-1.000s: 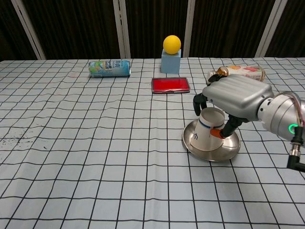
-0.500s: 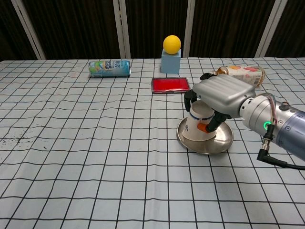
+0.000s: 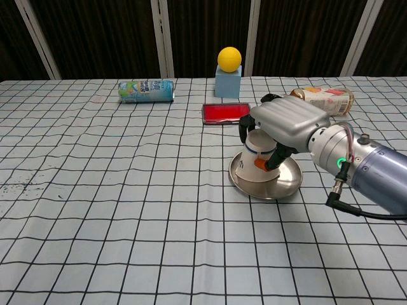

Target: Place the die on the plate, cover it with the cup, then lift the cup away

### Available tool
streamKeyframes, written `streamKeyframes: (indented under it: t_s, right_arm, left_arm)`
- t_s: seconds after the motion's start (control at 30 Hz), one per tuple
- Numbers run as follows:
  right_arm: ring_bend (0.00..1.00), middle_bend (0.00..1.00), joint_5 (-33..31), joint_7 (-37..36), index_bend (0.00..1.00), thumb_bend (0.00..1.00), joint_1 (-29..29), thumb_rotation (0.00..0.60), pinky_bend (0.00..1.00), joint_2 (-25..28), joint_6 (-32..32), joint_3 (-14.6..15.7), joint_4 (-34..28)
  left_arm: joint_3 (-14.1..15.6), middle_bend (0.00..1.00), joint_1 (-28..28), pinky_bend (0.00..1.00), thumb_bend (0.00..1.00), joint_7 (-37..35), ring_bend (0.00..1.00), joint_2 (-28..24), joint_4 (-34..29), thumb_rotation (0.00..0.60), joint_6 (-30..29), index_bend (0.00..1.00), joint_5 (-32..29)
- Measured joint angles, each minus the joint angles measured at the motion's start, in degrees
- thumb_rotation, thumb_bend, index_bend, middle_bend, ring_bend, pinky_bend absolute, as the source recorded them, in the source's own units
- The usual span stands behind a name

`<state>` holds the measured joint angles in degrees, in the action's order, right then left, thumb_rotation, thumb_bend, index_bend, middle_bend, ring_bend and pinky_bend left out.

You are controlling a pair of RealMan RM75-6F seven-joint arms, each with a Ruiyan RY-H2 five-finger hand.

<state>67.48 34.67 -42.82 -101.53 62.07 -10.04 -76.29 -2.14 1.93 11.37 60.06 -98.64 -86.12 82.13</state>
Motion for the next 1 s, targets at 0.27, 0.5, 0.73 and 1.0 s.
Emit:
streamKeyframes:
  t_s: [0.27, 0.5, 0.73, 1.0]
  right_arm:
    - [0.26, 0.48, 0.0, -1.3, 0.56, 0.40, -1.2, 0.600, 0.06, -2.6, -1.2, -0.9, 5.0]
    - [0.26, 0.48, 1.1, -4.5, 0.56, 0.40, -1.2, 0.600, 0.06, -2.7, -1.4, -1.1, 9.2]
    - [0.26, 0.48, 2.4, -5.9, 0.56, 0.40, -0.1, 0.600, 0.06, 0.0, -0.8, -0.5, 10.0]
    - [0.26, 0.48, 2.7, -5.6, 0.56, 0.40, 1.5, 0.600, 0.06, 4.0, -1.9, 1.7, 5.5]
  left_arm:
    - [0.0, 0.00, 0.0, 0.00, 0.36, 0.2, 0.00, 0.0, 0.1, 0.600, 0.2, 0.02, -0.3]
    - [0.0, 0.00, 0.1, 0.00, 0.36, 0.2, 0.00, -0.1, 0.1, 0.600, 0.3, 0.02, -0.5]
    - [0.0, 0.00, 0.1, 0.00, 0.36, 0.7, 0.00, 0.1, -0.1, 0.600, 0.4, 0.02, -0.5]
    - [0.1, 0.00, 0.2, 0.00, 0.36, 1.1, 0.00, 0.2, -0.3, 0.600, 0.5, 0.02, -0.6]
